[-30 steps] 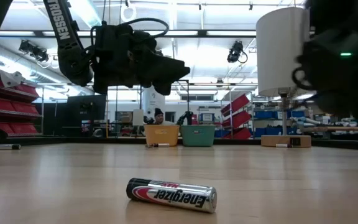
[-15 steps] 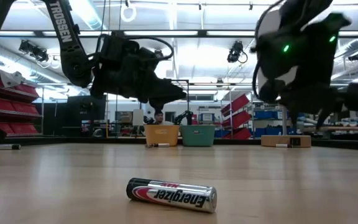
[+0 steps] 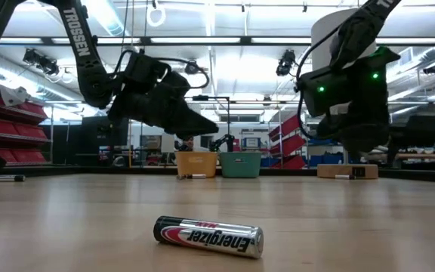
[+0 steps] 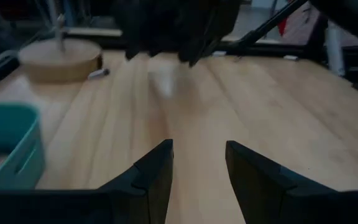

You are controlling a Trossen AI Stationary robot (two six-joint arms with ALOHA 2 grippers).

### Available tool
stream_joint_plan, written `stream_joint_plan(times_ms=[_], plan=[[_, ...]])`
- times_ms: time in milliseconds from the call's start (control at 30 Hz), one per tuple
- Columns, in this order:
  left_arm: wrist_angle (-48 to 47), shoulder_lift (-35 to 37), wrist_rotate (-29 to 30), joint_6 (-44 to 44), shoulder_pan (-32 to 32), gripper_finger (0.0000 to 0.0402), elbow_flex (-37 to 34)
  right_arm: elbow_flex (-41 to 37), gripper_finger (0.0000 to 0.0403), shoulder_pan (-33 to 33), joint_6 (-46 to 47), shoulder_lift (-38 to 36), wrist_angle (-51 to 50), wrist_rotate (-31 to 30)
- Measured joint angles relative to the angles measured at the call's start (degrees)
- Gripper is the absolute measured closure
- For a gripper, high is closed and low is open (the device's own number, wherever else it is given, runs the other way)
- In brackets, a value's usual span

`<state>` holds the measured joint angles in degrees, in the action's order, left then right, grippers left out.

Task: Sort batteries
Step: Put the silver battery into the yellow bin

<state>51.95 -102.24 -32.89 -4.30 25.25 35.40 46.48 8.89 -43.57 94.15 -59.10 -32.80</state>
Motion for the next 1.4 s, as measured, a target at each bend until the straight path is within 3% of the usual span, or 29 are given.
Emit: stream_joint_plan(times_ms=[167, 367, 633, 767, 933, 1067, 1167, 1267, 1400], plan=[[-1.1, 0.0, 5.5, 0.0, 1.1, 0.0239, 0.0, 0.0, 0.0109, 2.0, 2.4, 0.0, 0.9, 4.1], [1.8, -1.0, 17.8, 0.4, 0.8, 0.0239, 0.1, 0.0, 0.0089, 4.2, 2.8, 0.4, 2.6, 8.4], [0.4, -1.4, 20.3, 1.5, 0.7, 0.0239, 0.0, 0.0, 0.006, 6.6, -2.5, 0.4, 4.7, 5.3], [3.3, -1.3, 28.7, 1.2, 0.9, 0.0239, 0.0, 0.0, 0.0054, 8.3, -5.7, 0.4, 6.0, 1.5], [2.9, -0.3, 27.1, 0.0, 0.5, 0.0239, -0.1, 0.0, 0.0052, 10.1, -9.3, 0.4, 6.5, -1.1], [-4.7, 6.3, 22.5, 0.3, 0.2, 0.0239, -0.1, 0.0, 0.0052, 10.2, -11.4, 0.3, 6.7, -0.9], [-16.9, 15.7, 20.5, -3.5, -0.8, 0.0239, 0.0, 0.0, 0.0052, 11.9, -12.0, 0.3, 7.7, 5.1], [-26.2, 22.1, 27.3, -6.8, -1.4, 0.0239, -1.2, 0.0, 0.0052, 14.1, -18.1, 0.3, 13.1, 6.7], [-19.8, 26.1, 35.5, -9.0, -0.9, 0.0239, -7.1, 0.0, 0.0052, 16.7, -29.3, 0.3, 21.3, 4.5]])
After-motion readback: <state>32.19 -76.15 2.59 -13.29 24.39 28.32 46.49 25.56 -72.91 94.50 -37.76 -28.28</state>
